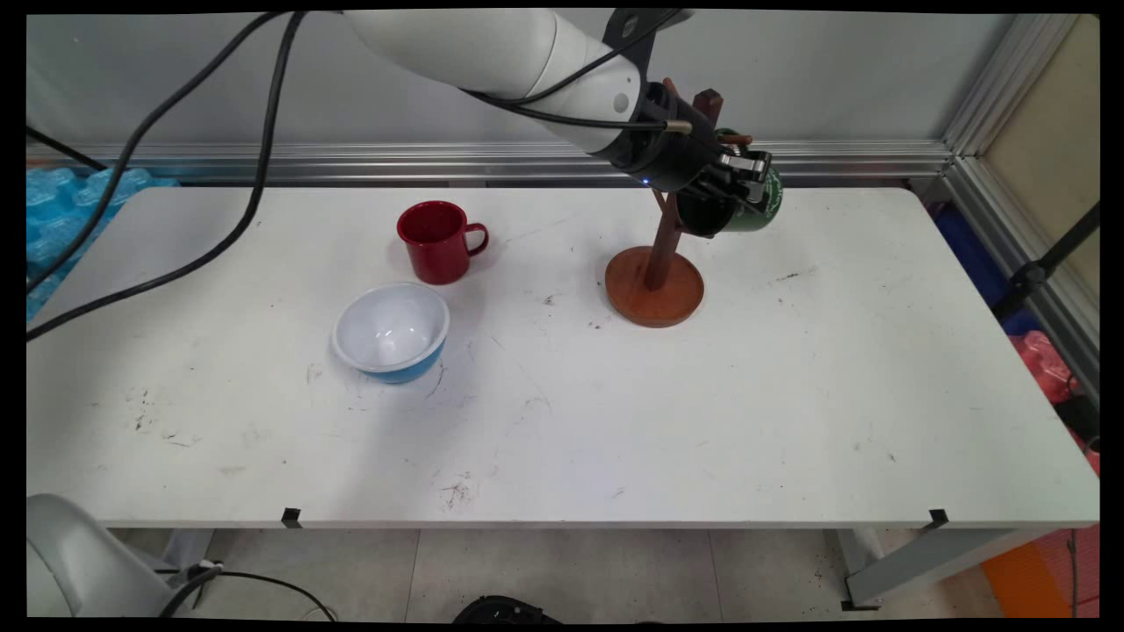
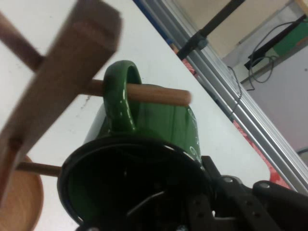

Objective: Place the picked object on the table

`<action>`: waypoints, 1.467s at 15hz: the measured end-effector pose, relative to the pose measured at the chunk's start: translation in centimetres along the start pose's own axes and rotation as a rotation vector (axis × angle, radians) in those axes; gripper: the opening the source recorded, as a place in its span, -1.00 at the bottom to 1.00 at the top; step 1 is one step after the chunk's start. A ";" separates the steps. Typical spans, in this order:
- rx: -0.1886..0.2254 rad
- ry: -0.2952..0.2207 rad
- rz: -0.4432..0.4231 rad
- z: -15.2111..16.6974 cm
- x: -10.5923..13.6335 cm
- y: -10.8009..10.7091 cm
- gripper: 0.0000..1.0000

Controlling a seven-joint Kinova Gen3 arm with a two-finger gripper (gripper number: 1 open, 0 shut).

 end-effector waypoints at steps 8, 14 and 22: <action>-0.030 0.005 0.024 -1.0 0.5 0.7 -1.00; -0.056 -0.001 0.035 -1.8 0.6 1.6 -1.00; -0.109 -0.020 0.045 -3.0 0.0 3.6 -1.00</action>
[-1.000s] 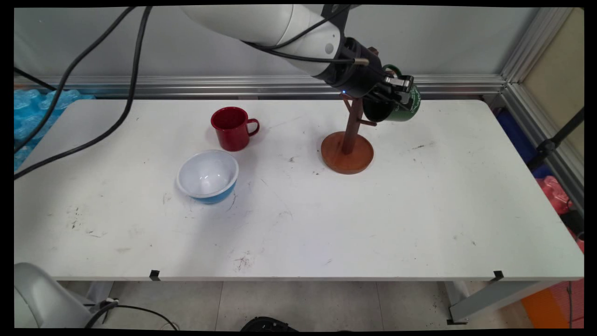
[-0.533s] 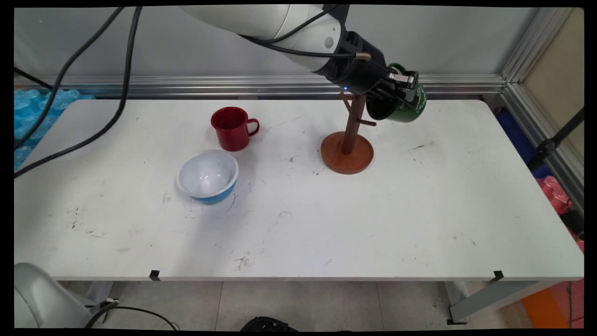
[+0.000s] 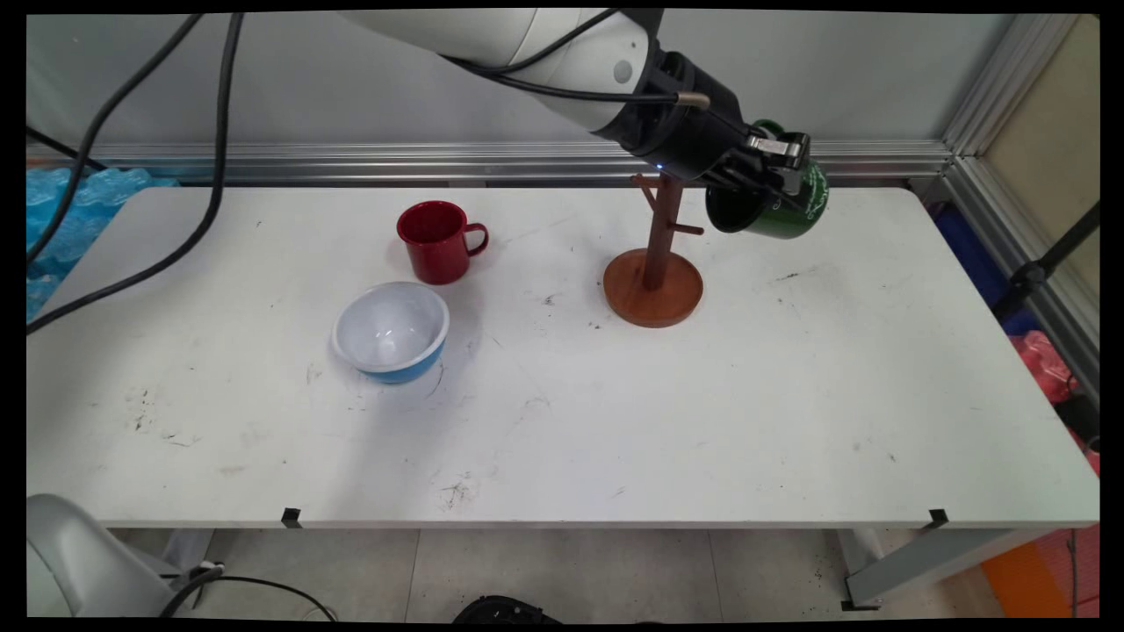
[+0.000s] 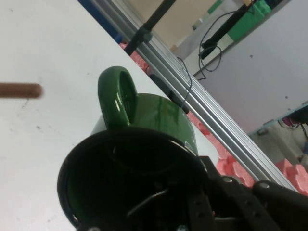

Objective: Place the picked object on the table

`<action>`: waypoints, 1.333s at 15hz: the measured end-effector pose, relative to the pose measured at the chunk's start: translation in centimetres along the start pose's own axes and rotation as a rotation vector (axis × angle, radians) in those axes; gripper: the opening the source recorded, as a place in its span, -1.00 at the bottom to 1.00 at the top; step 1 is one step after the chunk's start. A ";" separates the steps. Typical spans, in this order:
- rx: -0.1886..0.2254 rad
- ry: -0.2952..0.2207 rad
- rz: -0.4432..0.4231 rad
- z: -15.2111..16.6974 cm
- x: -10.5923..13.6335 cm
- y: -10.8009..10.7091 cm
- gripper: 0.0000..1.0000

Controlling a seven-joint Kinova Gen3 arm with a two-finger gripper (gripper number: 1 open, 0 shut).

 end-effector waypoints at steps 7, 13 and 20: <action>-0.013 -0.059 0.076 -1.6 -1.1 0.8 -1.00; 0.059 -0.225 0.261 -4.8 -3.9 -0.1 -1.00; 0.154 -0.444 0.453 -7.3 -7.5 -2.2 -1.00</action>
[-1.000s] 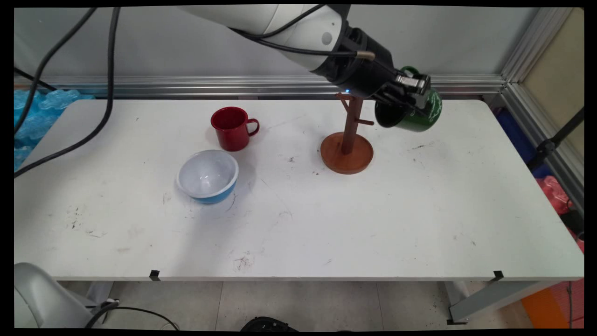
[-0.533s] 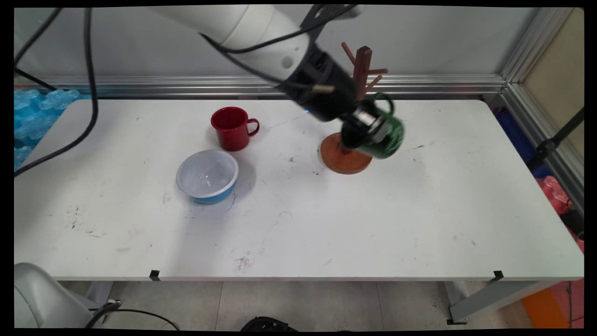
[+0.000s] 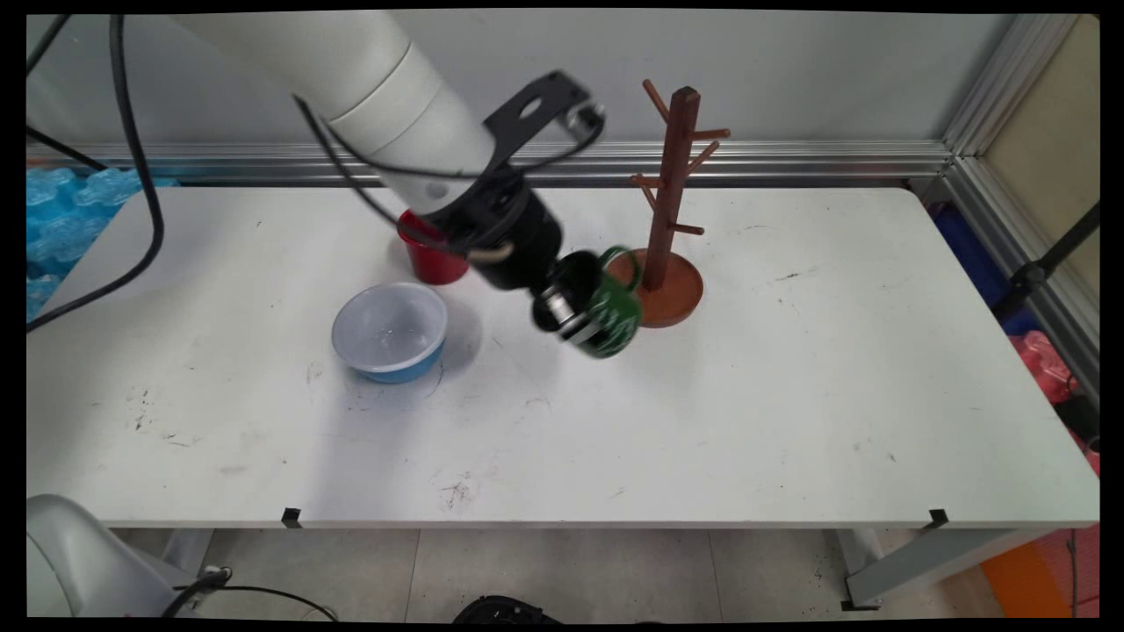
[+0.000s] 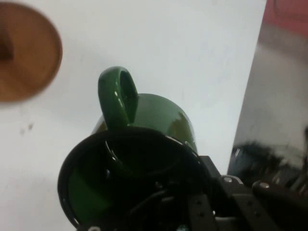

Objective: Place the picked object on the table

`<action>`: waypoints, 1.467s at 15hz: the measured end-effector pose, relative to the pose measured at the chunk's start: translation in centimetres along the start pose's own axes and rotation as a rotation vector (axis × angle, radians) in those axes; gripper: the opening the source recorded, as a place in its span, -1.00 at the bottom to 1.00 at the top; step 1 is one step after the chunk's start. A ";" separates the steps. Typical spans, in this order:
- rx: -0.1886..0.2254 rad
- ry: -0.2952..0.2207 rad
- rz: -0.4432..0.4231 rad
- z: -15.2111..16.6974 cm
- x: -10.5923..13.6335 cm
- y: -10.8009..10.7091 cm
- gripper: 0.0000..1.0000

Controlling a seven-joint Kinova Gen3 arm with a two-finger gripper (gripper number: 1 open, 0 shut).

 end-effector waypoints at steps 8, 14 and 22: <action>0.073 -0.226 0.191 1.3 -4.2 -0.9 -1.00; 0.110 -0.356 0.248 3.1 -6.8 -1.4 -1.00; 0.125 -0.442 0.277 6.0 -8.9 -1.2 -1.00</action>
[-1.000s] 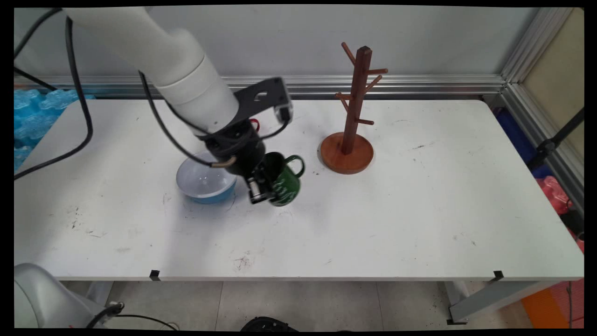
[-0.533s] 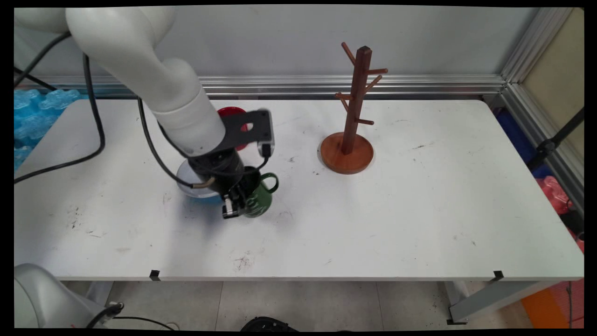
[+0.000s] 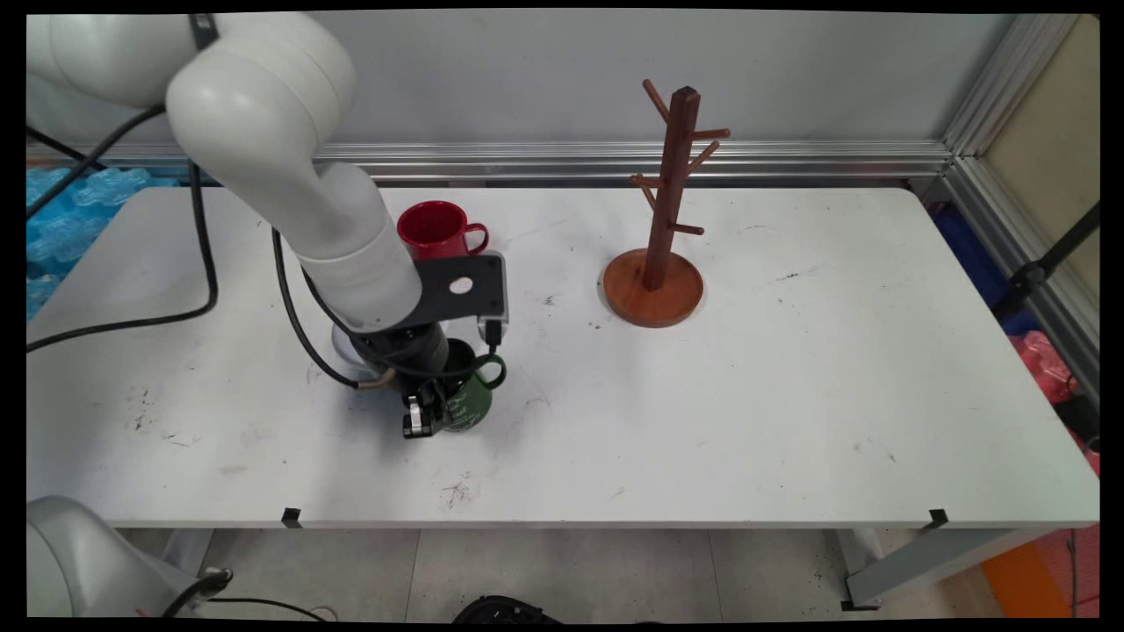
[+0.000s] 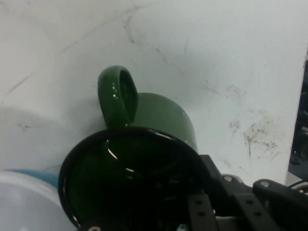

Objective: Place the picked object on the table

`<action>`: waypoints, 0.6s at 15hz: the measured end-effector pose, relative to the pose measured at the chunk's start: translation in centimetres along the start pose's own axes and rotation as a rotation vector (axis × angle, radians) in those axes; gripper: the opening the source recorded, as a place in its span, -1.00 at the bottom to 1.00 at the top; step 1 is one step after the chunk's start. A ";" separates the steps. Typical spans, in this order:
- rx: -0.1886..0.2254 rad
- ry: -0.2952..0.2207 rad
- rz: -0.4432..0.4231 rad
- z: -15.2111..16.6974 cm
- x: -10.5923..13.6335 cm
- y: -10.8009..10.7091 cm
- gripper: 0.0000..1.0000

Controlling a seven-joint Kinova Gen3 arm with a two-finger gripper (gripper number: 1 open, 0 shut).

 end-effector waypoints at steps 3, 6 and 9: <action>-0.001 -0.013 0.005 1.1 0.2 0.4 -1.00; 0.000 -0.018 0.008 2.0 0.6 0.7 1.00; -0.002 -0.011 0.008 2.6 1.1 0.9 1.00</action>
